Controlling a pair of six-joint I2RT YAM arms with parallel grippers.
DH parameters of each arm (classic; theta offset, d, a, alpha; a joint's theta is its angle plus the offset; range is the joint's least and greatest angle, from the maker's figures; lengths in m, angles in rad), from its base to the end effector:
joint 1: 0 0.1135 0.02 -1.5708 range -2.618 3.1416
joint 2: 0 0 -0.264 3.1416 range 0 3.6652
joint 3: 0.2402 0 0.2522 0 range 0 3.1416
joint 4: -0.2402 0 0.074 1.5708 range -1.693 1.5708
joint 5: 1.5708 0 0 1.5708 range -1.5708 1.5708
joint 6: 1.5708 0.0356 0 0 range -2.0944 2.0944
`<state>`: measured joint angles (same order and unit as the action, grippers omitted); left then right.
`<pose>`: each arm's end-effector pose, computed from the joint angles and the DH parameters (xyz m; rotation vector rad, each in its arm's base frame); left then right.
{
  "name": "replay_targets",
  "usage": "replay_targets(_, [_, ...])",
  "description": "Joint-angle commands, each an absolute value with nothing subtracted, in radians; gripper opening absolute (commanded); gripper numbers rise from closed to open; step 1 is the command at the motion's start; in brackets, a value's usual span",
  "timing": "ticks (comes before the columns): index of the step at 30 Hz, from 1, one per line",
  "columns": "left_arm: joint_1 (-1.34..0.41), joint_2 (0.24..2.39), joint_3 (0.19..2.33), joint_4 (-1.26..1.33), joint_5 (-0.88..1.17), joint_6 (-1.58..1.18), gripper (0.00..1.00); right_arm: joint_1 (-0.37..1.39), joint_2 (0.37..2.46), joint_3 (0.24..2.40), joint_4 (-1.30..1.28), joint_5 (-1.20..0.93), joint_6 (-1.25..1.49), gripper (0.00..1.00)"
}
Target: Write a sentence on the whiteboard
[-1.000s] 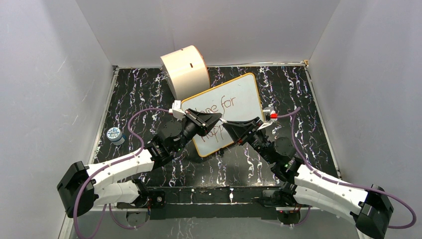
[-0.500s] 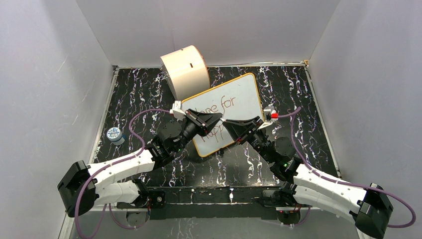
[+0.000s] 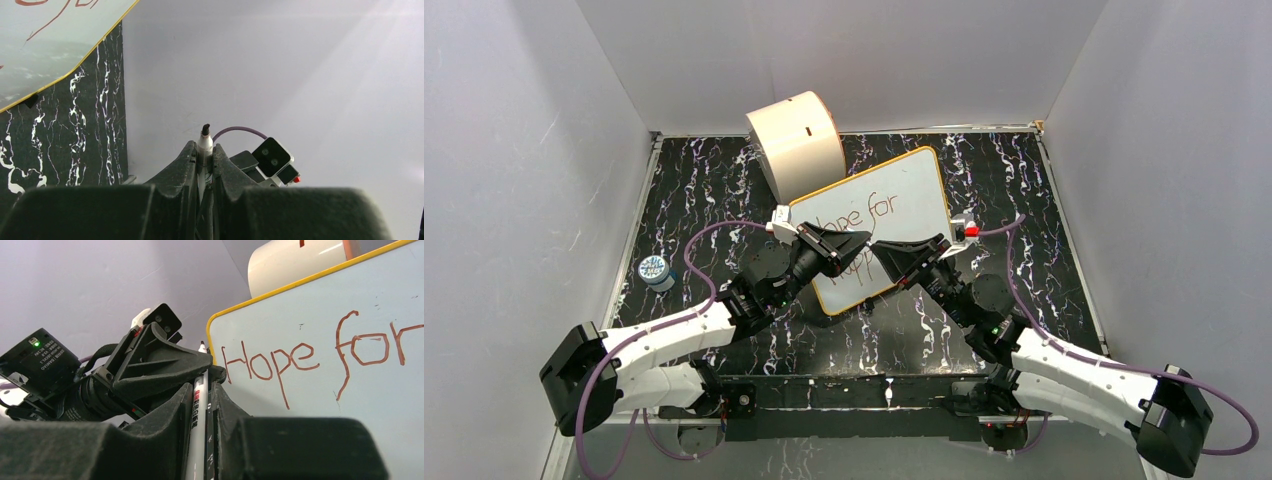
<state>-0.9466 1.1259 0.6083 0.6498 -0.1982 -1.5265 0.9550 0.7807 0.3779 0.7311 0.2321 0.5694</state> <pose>0.1558 -0.2044 0.2971 -0.6844 1.6055 -1.8139 0.1131 0.1456 0.2935 -0.0420 1.3404 1.1652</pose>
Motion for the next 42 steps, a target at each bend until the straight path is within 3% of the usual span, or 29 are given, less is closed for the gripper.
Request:
replay_targets(1, [-0.953, 1.094, 0.613, 0.677, -0.229, -1.494, 0.00, 0.950, 0.763, 0.428, 0.713, 0.206, 0.552, 0.28])
replay_targets(11, [-0.953, 1.098, 0.617, 0.676, -0.217, -1.489, 0.00, 0.951, 0.732, 0.426, 0.673, 0.217, 0.529, 0.19])
replay_targets(16, [-0.953, 1.100, 0.618, 0.673, -0.207, -1.459, 0.00, 0.950, 0.725, 0.422, 0.679, 0.213, 0.509, 0.00])
replay_targets(19, [-0.953, 1.066, 0.632, 0.602, -0.218, -1.384, 0.00, 0.951, 0.699, 0.425, 0.636, 0.223, 0.480, 0.00])
replay_targets(25, [-0.951, 1.004, 0.815, 0.195, -0.299, -0.998, 0.28, 0.950, 0.624, 0.516, 0.304, 0.268, 0.410, 0.00])
replay_targets(31, [-0.951, 0.938, 0.907, 0.017, -0.418, -0.729, 0.52, 0.950, 0.575, 0.597, 0.041, 0.304, 0.334, 0.00])
replay_targets(39, [-0.939, 1.020, 1.174, -0.293, -0.567, -0.348, 0.61, 0.950, 0.542, 0.645, -0.178, 0.347, 0.251, 0.00])
replay_targets(42, [-0.892, 1.080, 1.252, -0.318, -0.502, -0.246, 0.63, 0.951, 0.555, 0.652, -0.198, 0.366, 0.197, 0.00])
